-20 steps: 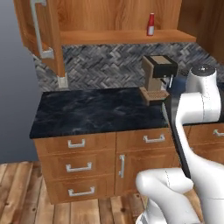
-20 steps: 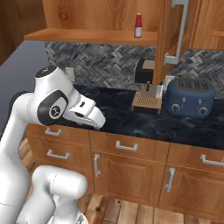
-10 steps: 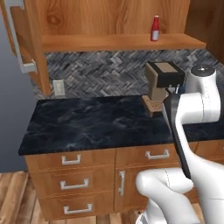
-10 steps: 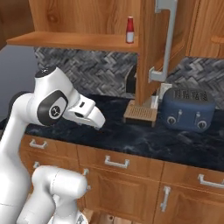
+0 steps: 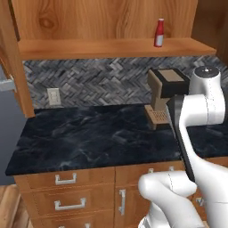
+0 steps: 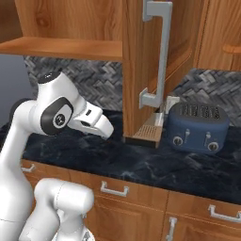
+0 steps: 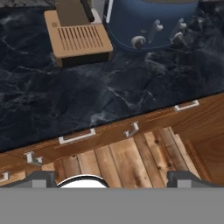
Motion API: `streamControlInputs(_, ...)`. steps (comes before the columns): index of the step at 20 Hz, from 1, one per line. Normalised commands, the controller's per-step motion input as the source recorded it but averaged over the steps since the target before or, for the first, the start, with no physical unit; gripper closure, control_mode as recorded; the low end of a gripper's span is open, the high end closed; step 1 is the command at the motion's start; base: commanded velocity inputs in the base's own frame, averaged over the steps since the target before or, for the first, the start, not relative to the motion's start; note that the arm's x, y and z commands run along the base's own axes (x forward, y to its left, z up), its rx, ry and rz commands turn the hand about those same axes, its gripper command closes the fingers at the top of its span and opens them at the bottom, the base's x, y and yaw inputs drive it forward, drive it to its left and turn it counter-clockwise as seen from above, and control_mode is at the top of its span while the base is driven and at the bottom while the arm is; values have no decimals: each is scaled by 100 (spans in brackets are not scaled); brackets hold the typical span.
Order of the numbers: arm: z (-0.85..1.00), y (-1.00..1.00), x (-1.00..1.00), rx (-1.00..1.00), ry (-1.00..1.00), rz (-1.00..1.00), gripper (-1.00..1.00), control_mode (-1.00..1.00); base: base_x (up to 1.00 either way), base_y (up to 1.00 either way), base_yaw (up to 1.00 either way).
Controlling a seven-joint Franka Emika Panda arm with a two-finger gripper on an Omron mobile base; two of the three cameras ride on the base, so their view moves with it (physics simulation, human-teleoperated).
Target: Move the condiment bottle and ketchup from the cabinet to the dining counter.
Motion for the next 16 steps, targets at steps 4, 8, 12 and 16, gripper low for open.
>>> streamControlInputs(4,0,0,0,0,0,0,-100,100,52,-14,0)
streamControlInputs(8,0,0,0,0,0,0,-100,100,40,-23,0)
streamControlInputs(12,0,0,0,0,0,0,-100,100,32,-16,0)
streamControlInputs(16,0,0,0,0,0,0,-100,100,3,-1,0)
